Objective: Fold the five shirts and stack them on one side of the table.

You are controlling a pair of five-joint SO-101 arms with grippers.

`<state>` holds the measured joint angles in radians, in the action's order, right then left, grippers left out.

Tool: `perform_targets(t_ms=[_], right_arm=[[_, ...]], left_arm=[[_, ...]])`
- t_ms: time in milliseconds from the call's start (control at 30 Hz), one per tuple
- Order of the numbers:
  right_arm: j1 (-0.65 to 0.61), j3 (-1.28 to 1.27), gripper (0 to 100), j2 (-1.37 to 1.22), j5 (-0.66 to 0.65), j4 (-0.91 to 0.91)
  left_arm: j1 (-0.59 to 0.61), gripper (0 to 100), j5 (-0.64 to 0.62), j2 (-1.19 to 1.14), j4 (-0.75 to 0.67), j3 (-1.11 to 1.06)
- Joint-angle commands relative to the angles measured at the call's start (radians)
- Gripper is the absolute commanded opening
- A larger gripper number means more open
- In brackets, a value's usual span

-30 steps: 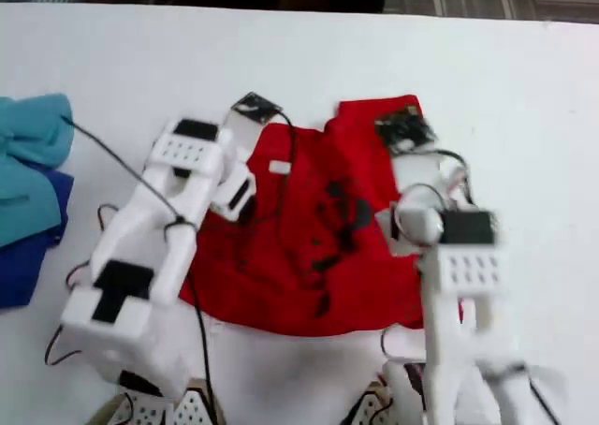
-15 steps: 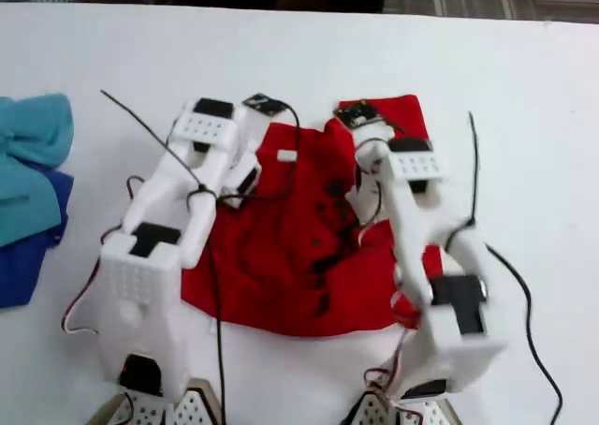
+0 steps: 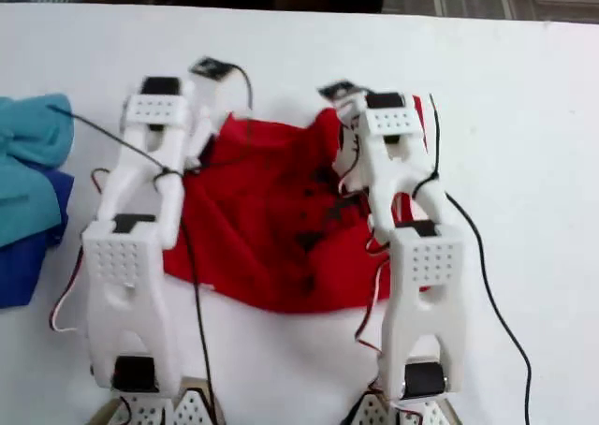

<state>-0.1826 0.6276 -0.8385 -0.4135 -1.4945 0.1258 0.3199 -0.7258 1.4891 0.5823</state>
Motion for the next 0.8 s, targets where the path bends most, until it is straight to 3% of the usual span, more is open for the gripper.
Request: perform_targets(t_ms=[0, 133, 300, 467, 533, 600, 767], right_arm=[[-0.013, 0.288, 1.8, -0.042, 0.011, -0.010], [-0.021, 0.545, 1.8, -0.090, 0.008, -0.012], [-0.018, 0.681, 4.4, -0.148, 0.009, -0.031], [-0.016, 0.781, 32.6, -0.150, 0.011, -0.168], [-0.015, 0.852, 38.2, -0.150, 0.009, -0.234], [-0.013, 0.913, 37.8, -0.150, 0.009, -0.278], [0.008, 0.901, 33.4, -0.108, 0.009, -0.277]], left_arm=[[0.048, 3, 0.000, 0.017, 0.025, 0.130], [0.071, 3, 0.000, 0.009, 0.107, 0.289], [0.072, 3, 0.002, 0.009, 0.192, 0.406], [0.075, 14, 0.006, 0.014, 0.275, 0.467], [0.075, 21, 0.006, 0.018, 0.296, 0.475], [0.080, 25, 0.006, 0.025, 0.298, 0.467], [0.098, 25, 0.005, 0.117, 0.301, 0.389]])
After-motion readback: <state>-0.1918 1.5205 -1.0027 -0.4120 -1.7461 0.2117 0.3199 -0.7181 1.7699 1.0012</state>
